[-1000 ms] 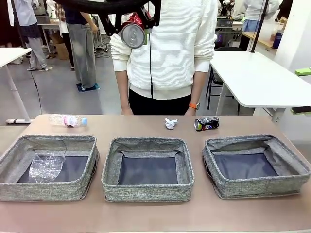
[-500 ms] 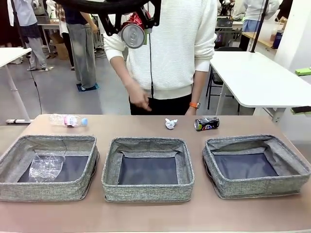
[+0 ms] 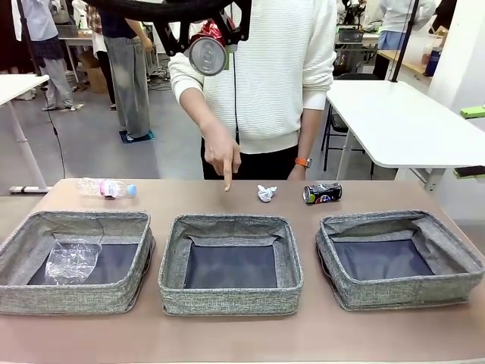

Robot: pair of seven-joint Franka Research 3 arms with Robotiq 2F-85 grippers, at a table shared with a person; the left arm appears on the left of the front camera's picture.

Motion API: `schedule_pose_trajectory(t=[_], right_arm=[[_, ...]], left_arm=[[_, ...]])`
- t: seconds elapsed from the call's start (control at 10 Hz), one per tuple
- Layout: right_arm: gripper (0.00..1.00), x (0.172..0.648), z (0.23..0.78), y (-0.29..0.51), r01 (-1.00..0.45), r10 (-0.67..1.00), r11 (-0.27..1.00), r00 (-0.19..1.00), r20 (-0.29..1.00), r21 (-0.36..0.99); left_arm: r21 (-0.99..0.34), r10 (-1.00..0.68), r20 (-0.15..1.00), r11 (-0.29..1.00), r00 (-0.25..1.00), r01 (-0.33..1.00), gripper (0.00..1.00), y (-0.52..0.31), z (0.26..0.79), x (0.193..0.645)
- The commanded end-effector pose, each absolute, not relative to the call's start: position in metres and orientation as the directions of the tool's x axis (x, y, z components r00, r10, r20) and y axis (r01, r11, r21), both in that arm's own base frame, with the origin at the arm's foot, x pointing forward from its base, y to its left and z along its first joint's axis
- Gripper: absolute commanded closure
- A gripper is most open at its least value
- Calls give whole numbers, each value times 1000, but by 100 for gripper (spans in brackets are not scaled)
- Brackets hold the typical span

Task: Sort the waste into the appropriate baskets.
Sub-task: Place the picked waste into the Fabric basket indicated by the person.

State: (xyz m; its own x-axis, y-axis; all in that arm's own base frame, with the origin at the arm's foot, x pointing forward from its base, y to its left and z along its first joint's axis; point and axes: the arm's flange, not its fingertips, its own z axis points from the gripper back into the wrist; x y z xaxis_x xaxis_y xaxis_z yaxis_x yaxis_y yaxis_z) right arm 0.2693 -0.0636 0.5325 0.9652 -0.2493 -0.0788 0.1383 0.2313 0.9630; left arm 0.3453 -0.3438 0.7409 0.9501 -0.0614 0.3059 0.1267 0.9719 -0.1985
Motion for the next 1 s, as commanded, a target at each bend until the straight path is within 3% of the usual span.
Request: schedule_pose_trajectory(t=[0.0, 0.3, 0.4, 0.5, 0.7, 0.9], right_arm=[[0, 271, 534, -64, 111, -246, 221, 968, -54, 969], [0, 271, 534, -64, 111, -246, 221, 968, -54, 969], [0, 271, 534, -64, 111, -246, 221, 968, -54, 969], [0, 271, 534, -64, 111, -246, 221, 968, -54, 969], [0, 271, 534, -64, 111, -246, 221, 968, -54, 969], [0, 271, 534, -64, 111, -246, 221, 968, -54, 969]], left_arm=[[-188, -66, 310, 974, 948, 129, 74, -342, 742, 344], [-198, -61, 306, 972, 950, 127, 74, -344, 741, 345], [-132, -64, 328, 985, 942, 113, 74, -342, 701, 343], [-168, -79, 318, 976, 945, 138, 74, -336, 652, 344], [-161, -2, 323, 985, 946, 57, 74, -332, 540, 359], [-256, 23, 270, 965, 963, 49, 74, -330, 473, 366]])
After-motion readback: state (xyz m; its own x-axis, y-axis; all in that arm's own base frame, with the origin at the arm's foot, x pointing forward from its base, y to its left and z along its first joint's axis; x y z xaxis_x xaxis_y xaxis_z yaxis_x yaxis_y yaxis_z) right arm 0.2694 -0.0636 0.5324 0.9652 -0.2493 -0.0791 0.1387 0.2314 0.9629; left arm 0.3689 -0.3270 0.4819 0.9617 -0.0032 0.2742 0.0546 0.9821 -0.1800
